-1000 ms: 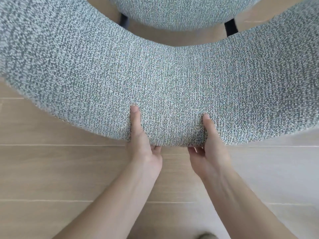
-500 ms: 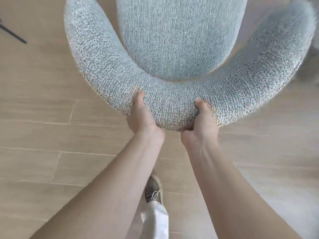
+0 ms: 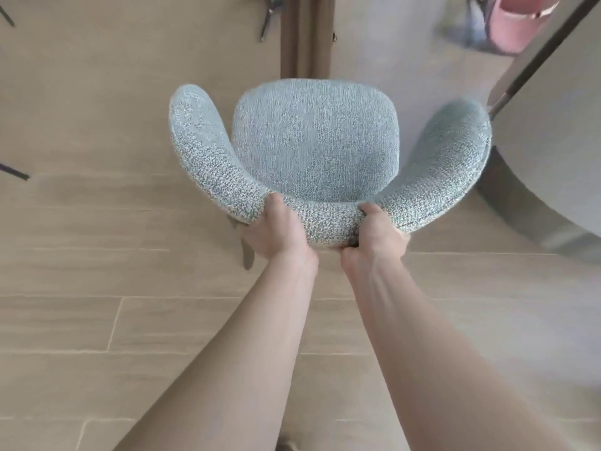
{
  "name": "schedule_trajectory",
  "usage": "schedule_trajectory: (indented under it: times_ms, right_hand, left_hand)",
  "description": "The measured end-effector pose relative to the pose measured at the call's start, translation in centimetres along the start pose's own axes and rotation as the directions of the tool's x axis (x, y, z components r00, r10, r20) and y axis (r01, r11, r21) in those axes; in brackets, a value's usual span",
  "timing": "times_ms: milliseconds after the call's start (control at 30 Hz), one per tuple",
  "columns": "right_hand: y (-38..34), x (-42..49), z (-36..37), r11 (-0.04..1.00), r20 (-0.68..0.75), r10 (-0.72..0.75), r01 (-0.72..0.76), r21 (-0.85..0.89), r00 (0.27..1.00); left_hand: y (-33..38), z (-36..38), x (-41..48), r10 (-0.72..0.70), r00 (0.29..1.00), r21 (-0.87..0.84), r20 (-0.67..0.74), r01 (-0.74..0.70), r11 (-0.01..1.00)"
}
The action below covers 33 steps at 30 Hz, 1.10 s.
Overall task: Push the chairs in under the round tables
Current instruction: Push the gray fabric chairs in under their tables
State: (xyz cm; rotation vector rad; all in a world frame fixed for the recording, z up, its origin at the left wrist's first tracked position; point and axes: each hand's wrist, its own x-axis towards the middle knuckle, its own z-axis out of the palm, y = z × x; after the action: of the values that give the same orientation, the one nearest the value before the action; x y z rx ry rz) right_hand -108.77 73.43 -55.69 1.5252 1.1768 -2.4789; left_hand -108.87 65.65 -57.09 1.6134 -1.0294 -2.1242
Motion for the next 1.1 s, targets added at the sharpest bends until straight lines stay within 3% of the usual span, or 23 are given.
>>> schedule_trajectory:
  times_ms: [133,333,633,733,800,900,933,1000,1033,1100]
  right_hand:
    - [-2.3,2.1,5.2,0.999,-0.008,0.012,-0.012,0.042,1.0]
    - [-4.2,5.7,11.0,1.0,-0.079,0.004,-0.007,-0.027,0.997]
    - [-4.7,6.3,13.4,0.985,-0.237,-0.077,0.037,-0.166,0.968]
    - [-4.7,3.6,12.7,0.995,-0.148,-0.028,0.014,-0.094,0.989]
    - [-4.6,0.1,11.7,0.99,-0.059,0.051,-0.058,-0.131,0.997]
    - [-5.7,-5.5,10.6,0.982,0.12,0.149,-0.133,-0.135,0.981]
    - [-6.5,-7.3,10.8,0.988,0.207,0.119,-0.095,-0.125,0.971]
    - [-8.8,-11.5,11.9,0.986,0.381,-0.088,0.135,-0.099,0.92]
    - [-10.1,-13.8,12.7,0.944,0.478,-0.222,0.309,-0.111,0.85]
    - [-12.3,-18.7,13.8,0.746,0.652,-0.431,0.653,-0.131,0.624]
  left_hand:
    - [2.3,5.2,1.7,0.035,0.999,0.064,-0.009,-0.034,0.997]
    - [4.3,11.1,4.6,0.007,0.997,0.124,-0.071,0.002,0.992]
    - [4.3,13.0,5.6,0.085,0.983,0.129,-0.164,-0.064,0.99]
    - [5.6,12.2,4.4,-0.105,0.994,0.176,-0.038,0.111,0.978]
    - [8.1,11.0,2.2,-0.264,0.96,0.133,0.091,0.251,0.959]
    - [13.4,9.0,-1.3,-0.241,0.948,0.13,0.208,0.218,0.967]
    - [15.5,8.4,-2.5,-0.175,0.931,0.096,0.319,0.152,0.984]
    - [20.5,7.3,-5.4,0.032,0.82,0.026,0.572,-0.057,0.998]
    - [23.2,6.5,-7.2,0.151,0.727,-0.001,0.669,-0.203,0.979]
    - [28.2,4.6,-9.9,0.336,0.508,-0.068,0.793,-0.474,0.878]
